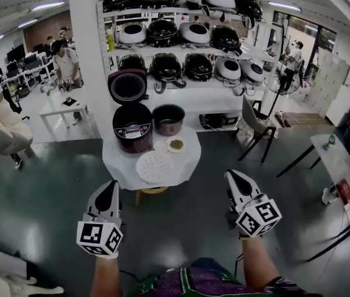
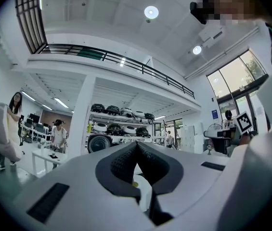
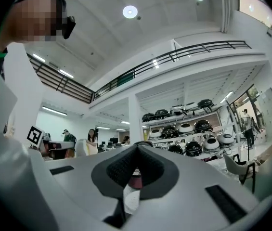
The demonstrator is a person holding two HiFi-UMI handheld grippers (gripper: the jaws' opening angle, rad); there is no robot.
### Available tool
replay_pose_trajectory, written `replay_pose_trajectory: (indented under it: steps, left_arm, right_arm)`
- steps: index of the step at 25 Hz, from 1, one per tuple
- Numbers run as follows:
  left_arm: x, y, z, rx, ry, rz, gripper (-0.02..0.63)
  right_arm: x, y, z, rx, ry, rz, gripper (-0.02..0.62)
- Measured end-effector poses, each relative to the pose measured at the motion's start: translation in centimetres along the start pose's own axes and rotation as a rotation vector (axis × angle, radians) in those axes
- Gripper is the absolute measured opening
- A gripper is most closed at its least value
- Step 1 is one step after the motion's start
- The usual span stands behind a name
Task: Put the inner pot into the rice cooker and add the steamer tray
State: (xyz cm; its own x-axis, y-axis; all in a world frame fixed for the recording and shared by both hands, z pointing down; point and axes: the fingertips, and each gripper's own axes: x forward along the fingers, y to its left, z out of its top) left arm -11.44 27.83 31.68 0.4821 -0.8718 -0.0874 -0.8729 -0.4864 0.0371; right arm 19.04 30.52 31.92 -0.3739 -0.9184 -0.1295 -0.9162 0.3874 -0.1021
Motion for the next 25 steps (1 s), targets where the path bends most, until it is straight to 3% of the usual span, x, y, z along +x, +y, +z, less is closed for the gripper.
replay_pose_trajectory:
  steps: [6, 14, 22, 25]
  left_arm:
    - [1.6, 1.8, -0.7, -0.023, 0.011, -0.007, 0.020]
    - [5.6, 4.9, -2.0, -0.059, 0.011, 0.010, 0.020]
    - [13.2, 8.2, -2.3, -0.057, -0.009, 0.070, 0.020]
    - [17.9, 9.3, -2.2, -0.050, -0.003, 0.098, 0.020]
  right_arm:
    - [2.5, 0.9, -0.7, -0.033, 0.072, 0.092, 0.005]
    - [9.0, -2.6, -2.2, -0.072, 0.087, 0.006, 0.005]
    - [19.7, -7.2, -4.2, 0.055, 0.030, 0.174, 0.005]
    - [24.3, -10.0, -4.0, 0.058, 0.028, 0.204, 0.005]
